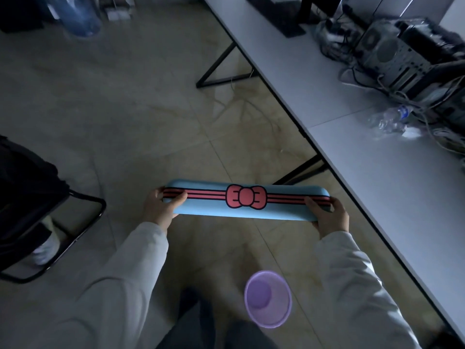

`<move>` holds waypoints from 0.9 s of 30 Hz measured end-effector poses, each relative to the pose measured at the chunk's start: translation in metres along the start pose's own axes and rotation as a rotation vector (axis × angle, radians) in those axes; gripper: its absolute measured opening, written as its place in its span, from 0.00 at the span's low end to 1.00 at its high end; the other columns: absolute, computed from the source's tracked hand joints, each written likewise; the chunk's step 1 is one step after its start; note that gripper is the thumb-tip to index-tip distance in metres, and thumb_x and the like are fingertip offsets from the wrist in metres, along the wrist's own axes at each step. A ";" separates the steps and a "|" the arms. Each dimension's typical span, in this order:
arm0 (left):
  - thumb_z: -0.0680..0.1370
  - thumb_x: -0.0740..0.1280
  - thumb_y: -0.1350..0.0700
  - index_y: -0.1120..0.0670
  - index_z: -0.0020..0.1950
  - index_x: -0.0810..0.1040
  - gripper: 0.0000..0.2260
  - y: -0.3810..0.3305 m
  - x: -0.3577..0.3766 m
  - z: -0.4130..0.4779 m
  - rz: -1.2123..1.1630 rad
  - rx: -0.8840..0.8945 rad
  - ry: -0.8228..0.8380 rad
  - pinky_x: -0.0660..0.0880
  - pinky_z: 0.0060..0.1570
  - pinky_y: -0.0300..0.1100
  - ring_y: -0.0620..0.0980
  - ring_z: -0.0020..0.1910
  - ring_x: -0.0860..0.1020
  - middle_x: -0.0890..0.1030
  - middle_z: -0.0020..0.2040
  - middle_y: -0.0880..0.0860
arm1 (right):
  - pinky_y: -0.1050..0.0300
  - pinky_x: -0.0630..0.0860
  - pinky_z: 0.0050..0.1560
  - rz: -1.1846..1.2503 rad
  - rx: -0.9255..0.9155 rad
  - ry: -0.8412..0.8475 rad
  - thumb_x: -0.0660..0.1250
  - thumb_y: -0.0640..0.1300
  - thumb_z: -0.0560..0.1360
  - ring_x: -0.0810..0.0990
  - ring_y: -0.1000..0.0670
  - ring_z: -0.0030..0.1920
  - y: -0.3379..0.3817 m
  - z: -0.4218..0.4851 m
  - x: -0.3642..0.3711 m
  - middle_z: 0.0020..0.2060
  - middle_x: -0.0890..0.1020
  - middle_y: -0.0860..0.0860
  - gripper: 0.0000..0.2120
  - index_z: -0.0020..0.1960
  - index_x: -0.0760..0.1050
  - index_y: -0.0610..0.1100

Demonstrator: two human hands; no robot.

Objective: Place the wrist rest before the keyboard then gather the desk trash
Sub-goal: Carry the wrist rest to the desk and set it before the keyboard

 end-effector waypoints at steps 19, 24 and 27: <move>0.68 0.73 0.60 0.59 0.65 0.70 0.26 -0.095 0.031 0.180 0.037 0.007 -0.006 0.75 0.55 0.47 0.54 0.55 0.76 0.75 0.59 0.57 | 0.49 0.76 0.51 0.131 0.028 0.009 0.73 0.41 0.66 0.75 0.44 0.52 0.086 0.102 0.133 0.52 0.74 0.45 0.26 0.61 0.71 0.40; 0.69 0.72 0.60 0.59 0.65 0.69 0.26 -0.144 0.074 0.235 0.049 0.035 0.016 0.74 0.55 0.47 0.54 0.54 0.76 0.76 0.59 0.58 | 0.46 0.77 0.51 0.167 0.052 0.010 0.74 0.42 0.65 0.76 0.43 0.52 0.125 0.157 0.160 0.52 0.75 0.43 0.24 0.59 0.72 0.40; 0.69 0.72 0.61 0.60 0.66 0.68 0.26 -0.164 0.092 0.260 0.035 0.037 0.019 0.74 0.55 0.47 0.54 0.53 0.76 0.75 0.58 0.57 | 0.40 0.77 0.55 0.105 0.015 0.013 0.75 0.46 0.63 0.77 0.42 0.51 0.149 0.185 0.175 0.48 0.78 0.44 0.14 0.44 0.73 0.49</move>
Point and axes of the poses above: each hand's wrist, its own z-axis towards the middle knuckle, its own x-axis out of the palm, y = z × x, the point moved 9 cm from there along z, towards the middle knuckle
